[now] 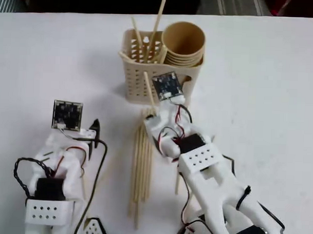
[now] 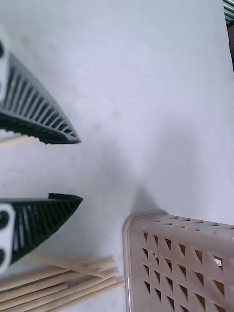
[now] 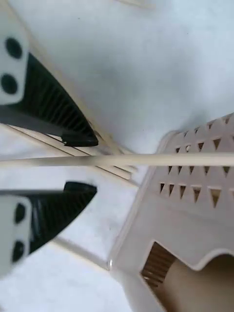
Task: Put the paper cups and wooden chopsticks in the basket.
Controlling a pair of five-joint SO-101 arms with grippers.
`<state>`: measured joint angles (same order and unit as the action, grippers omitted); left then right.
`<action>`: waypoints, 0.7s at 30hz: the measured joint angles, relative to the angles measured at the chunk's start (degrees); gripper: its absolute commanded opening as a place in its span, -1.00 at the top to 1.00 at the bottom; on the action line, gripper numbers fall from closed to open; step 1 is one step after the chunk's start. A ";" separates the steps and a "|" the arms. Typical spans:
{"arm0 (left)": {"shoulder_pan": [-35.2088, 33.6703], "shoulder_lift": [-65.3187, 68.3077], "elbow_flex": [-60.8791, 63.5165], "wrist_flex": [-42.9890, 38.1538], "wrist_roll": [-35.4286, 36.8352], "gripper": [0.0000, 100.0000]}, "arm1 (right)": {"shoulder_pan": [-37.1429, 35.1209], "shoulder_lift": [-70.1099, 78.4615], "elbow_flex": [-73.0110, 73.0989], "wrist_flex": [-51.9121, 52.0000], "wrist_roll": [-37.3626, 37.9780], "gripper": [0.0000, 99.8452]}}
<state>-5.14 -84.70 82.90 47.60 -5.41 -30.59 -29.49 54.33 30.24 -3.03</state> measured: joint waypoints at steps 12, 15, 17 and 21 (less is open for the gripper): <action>0.00 0.00 0.00 0.00 0.00 0.65 | -0.09 0.70 0.00 -0.79 0.00 0.97; 0.00 0.00 0.00 0.00 0.00 0.65 | -0.09 0.70 0.00 -0.70 0.00 0.96; 0.00 0.00 0.00 0.00 0.00 0.65 | -0.09 0.62 0.00 0.79 0.00 0.96; 0.00 0.00 0.00 0.00 0.00 0.65 | -0.97 -5.54 0.00 5.27 0.00 0.96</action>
<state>-5.14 -84.70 82.90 47.60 -5.41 -31.56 -35.03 54.33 35.52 -3.03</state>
